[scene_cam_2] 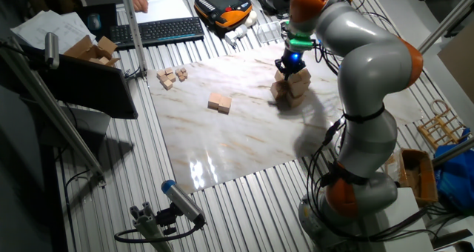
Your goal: Stack the blocks into a cross shape
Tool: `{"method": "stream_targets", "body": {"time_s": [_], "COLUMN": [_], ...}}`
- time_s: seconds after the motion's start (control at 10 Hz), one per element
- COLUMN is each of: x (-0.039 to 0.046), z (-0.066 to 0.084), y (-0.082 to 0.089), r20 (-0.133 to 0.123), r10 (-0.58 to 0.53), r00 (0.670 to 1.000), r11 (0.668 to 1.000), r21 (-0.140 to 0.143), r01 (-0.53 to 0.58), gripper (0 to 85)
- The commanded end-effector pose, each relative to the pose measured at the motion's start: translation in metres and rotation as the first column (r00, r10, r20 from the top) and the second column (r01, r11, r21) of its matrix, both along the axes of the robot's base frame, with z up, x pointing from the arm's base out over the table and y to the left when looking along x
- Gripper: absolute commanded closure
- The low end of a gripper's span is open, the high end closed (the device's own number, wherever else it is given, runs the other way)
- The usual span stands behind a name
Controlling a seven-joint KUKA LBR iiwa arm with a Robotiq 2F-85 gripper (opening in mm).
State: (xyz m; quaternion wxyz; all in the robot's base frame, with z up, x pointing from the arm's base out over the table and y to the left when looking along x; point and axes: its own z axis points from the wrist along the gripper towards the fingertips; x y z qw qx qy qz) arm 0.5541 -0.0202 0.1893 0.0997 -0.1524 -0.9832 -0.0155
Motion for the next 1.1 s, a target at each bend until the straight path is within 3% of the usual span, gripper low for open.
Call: {"method": "stream_targets", "body": {"time_s": [0.0,0.2,0.3,0.4,0.5,0.6,0.8,0.9,1.0], "x": [-0.0002,-0.0002,-0.0002,-0.0002,-0.0002,-0.0002,-0.0002,0.0043,0.0152], "z": [0.000,0.000,0.000,0.000,0.000,0.000,0.000,0.001,0.002], "y": [-0.001,-0.001,-0.001,-0.001,-0.001,-0.001,-0.001,0.011,0.039], "r20": [0.017,-0.002,0.006,0.036,0.038,0.041,-0.016,-0.022,-0.024], "r10": [0.034,0.072,0.082,0.072,0.063,0.028,-0.143,-0.238,-0.314], "r00": [0.999,0.997,0.997,0.997,0.997,0.999,0.990,0.971,0.949], "r11": [0.999,0.997,0.997,0.997,0.998,0.999,0.990,0.971,0.949], "r21": [-0.001,0.012,-0.008,-0.018,0.002,-0.019,0.008,-0.010,-0.032], "r01": [-0.034,-0.072,-0.082,-0.072,-0.063,-0.028,0.143,0.237,0.313], "gripper": [85.0,85.0,85.0,85.0,85.0,85.0,85.0,85.0,85.0]}}
